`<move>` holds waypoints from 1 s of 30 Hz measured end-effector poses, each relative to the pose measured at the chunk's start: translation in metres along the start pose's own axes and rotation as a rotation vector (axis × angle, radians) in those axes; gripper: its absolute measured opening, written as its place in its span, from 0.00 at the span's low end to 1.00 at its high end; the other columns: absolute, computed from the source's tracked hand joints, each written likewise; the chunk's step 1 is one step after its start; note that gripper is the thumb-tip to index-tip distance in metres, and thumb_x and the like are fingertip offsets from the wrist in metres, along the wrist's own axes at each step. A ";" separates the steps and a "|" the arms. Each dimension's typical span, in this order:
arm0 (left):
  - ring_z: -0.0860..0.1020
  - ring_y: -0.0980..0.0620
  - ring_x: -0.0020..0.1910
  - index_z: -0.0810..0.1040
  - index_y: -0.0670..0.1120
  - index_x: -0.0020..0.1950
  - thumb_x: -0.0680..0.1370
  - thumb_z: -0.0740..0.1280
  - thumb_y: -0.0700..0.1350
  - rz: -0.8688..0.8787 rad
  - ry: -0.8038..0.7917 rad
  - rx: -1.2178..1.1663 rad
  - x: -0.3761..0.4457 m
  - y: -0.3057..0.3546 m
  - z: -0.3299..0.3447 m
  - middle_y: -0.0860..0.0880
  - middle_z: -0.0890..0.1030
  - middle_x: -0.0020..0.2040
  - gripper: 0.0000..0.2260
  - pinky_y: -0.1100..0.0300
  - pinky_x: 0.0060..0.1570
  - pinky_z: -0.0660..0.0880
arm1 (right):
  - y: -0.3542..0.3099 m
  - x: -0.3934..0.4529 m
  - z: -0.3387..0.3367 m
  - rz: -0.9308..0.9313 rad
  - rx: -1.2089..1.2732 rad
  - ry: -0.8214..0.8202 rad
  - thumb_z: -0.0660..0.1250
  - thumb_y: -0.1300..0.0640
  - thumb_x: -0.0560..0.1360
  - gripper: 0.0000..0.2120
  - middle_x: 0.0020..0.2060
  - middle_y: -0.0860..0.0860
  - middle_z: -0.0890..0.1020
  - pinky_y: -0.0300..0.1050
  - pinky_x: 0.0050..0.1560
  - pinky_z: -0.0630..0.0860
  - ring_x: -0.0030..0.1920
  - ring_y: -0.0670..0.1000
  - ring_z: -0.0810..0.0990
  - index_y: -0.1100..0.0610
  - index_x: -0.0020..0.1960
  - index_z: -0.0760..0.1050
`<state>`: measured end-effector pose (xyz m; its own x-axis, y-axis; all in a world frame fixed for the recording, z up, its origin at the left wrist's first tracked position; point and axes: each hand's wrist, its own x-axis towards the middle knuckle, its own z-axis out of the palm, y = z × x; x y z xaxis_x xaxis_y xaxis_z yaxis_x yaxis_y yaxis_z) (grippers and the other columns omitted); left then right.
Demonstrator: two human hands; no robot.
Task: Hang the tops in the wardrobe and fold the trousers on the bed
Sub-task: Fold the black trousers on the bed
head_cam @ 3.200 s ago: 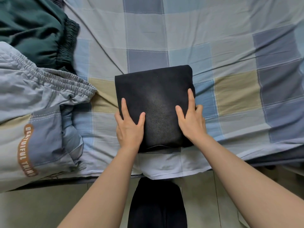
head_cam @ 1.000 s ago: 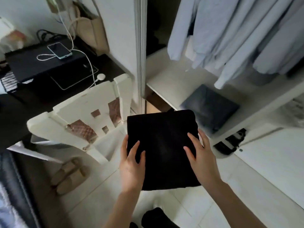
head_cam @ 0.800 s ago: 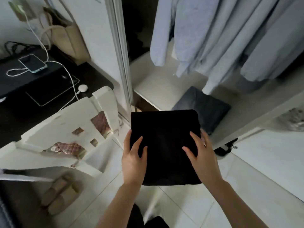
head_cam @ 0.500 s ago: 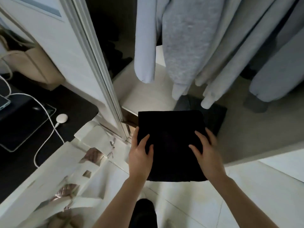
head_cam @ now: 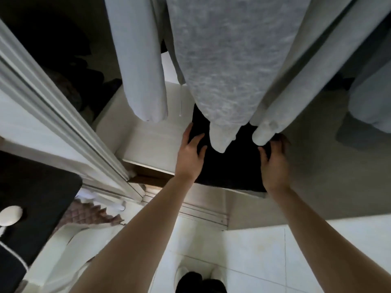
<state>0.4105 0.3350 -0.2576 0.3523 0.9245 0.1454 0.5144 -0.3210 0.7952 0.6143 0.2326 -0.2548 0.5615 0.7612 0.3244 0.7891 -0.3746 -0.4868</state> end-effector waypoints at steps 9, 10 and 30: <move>0.71 0.40 0.67 0.56 0.49 0.79 0.76 0.70 0.47 -0.464 -0.577 0.078 -0.003 -0.072 0.056 0.39 0.70 0.70 0.35 0.56 0.61 0.69 | 0.067 -0.018 0.057 0.430 -0.047 -0.658 0.63 0.46 0.78 0.34 0.77 0.56 0.53 0.53 0.71 0.59 0.76 0.58 0.57 0.48 0.78 0.49; 0.71 0.39 0.66 0.56 0.50 0.78 0.75 0.71 0.46 -0.470 -0.543 0.055 -0.004 -0.075 0.058 0.39 0.71 0.68 0.36 0.56 0.59 0.69 | 0.068 -0.020 0.058 0.432 -0.039 -0.612 0.64 0.48 0.78 0.35 0.77 0.56 0.53 0.52 0.71 0.59 0.75 0.59 0.57 0.47 0.78 0.49; 0.72 0.43 0.61 0.52 0.57 0.79 0.71 0.62 0.24 -0.255 -0.490 0.112 -0.002 -0.082 0.081 0.44 0.66 0.66 0.45 0.55 0.56 0.76 | 0.061 -0.020 0.063 0.552 -0.050 -0.275 0.59 0.67 0.75 0.30 0.66 0.66 0.68 0.49 0.63 0.64 0.65 0.65 0.68 0.57 0.75 0.57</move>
<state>0.4314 0.3429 -0.3706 0.5143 0.7807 -0.3549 0.7014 -0.1447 0.6980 0.6356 0.2278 -0.3418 0.8111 0.5537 -0.1885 0.4145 -0.7716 -0.4825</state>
